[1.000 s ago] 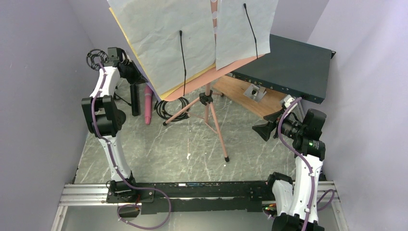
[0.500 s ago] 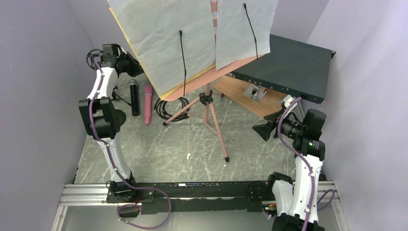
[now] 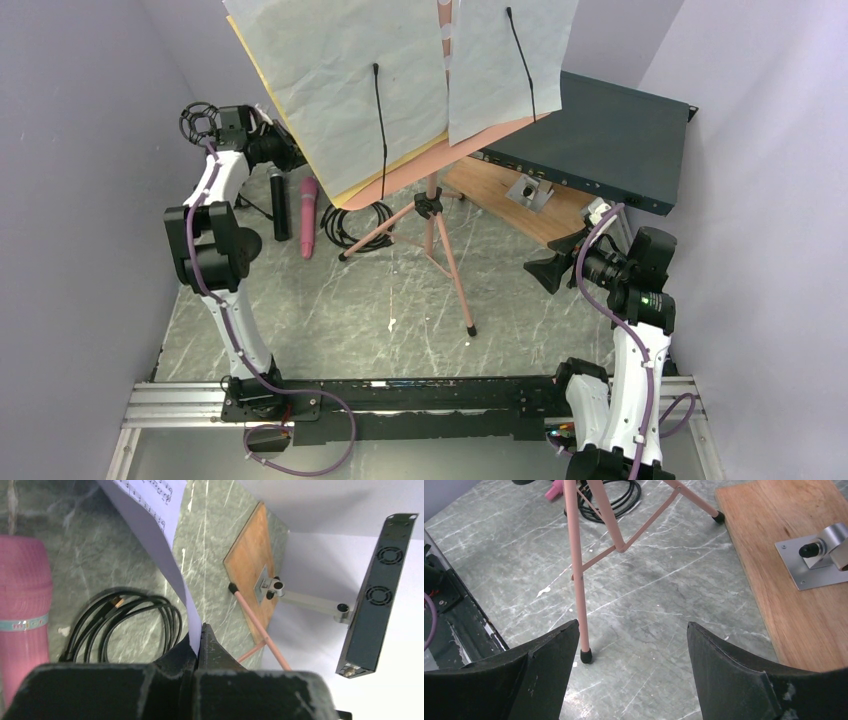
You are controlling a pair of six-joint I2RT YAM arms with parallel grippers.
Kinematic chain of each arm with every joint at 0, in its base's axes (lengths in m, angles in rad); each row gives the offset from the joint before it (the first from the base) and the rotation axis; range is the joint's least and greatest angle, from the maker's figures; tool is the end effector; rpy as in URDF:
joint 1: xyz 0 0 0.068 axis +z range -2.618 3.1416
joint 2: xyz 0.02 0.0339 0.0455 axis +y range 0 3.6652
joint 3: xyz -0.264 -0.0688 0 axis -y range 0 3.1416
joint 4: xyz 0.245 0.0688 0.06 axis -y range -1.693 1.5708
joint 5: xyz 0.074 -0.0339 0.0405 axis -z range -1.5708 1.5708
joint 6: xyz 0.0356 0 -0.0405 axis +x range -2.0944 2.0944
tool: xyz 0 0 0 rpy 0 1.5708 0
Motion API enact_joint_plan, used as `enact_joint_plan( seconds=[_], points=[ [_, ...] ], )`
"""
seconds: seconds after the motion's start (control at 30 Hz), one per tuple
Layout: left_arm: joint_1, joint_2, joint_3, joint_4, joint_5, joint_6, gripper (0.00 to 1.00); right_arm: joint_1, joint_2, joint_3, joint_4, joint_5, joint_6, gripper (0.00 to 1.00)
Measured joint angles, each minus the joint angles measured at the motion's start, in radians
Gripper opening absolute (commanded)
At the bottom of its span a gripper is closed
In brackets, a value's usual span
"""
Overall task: Pack up the instrument practice props
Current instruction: Place the sheet music at the center of the board.
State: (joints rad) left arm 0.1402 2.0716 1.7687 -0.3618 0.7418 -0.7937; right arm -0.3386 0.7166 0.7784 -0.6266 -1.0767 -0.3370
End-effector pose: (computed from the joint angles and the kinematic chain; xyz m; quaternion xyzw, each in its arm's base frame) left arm 0.4761 0.0429 0.2674 -0.2356 0.8197 -0.4396 0.2818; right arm 0.1411 -0.0165 0.3133 -0.2466 0.7524 0.2867 0.5394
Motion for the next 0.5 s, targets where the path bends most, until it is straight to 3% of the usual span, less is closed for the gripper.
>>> enact_joint_plan(
  seconds=[0.3,0.5],
  points=[
    [-0.004,-0.066,-0.078,-0.118,-0.049,0.164,0.01,0.0,-0.002,-0.002,0.001,0.003,0.0,0.82],
    [-0.001,-0.112,-0.162,-0.207,-0.134,0.232,0.18,0.002,-0.005,-0.005,0.002,0.004,0.0,0.82]
  ],
)
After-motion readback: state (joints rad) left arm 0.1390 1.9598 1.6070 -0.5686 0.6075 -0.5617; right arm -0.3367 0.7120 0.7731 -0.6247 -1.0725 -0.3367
